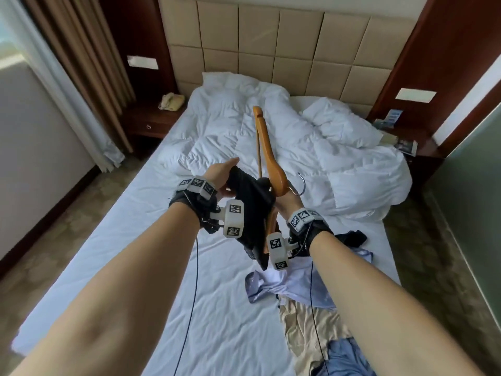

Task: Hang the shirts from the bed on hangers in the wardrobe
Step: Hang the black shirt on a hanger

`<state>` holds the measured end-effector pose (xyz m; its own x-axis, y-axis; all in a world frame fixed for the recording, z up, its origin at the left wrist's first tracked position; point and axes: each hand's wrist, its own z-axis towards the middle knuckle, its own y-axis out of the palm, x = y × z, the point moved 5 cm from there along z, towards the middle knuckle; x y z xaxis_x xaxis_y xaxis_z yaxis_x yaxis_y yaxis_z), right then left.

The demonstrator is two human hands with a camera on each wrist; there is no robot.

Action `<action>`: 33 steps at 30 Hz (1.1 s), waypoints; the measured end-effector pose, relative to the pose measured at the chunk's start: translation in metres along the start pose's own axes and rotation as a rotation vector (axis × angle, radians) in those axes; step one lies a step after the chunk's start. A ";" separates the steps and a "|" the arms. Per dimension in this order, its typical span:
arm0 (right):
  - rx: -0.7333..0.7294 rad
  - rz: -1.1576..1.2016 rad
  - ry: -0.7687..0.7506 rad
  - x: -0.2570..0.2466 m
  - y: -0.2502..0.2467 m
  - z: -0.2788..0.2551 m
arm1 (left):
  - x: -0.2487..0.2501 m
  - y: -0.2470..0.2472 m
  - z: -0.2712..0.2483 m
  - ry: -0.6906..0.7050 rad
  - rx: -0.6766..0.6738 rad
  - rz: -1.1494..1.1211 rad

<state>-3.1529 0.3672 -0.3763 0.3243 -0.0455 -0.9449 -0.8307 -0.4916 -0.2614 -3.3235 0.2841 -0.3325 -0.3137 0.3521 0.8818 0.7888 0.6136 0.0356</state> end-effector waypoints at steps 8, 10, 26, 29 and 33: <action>-0.085 -0.002 -0.086 -0.027 -0.028 -0.024 | -0.006 0.014 -0.042 -0.025 -0.056 -0.037; -0.101 -0.025 -0.121 -0.028 -0.030 -0.029 | -0.007 0.012 -0.047 -0.025 -0.013 -0.049; -0.230 0.032 -0.107 -0.026 -0.020 -0.044 | -0.059 0.033 -0.078 0.008 -0.112 0.293; -0.245 0.016 -0.104 -0.027 -0.018 -0.042 | -0.064 0.031 -0.078 0.068 -0.137 0.260; -0.245 -0.011 -0.113 -0.033 -0.014 -0.042 | -0.069 0.028 -0.074 0.170 -0.138 0.307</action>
<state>-3.1327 0.3390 -0.3336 0.2689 0.0515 -0.9618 -0.6884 -0.6882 -0.2293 -3.2402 0.2248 -0.3578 0.0314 0.3758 0.9262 0.9000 0.3925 -0.1898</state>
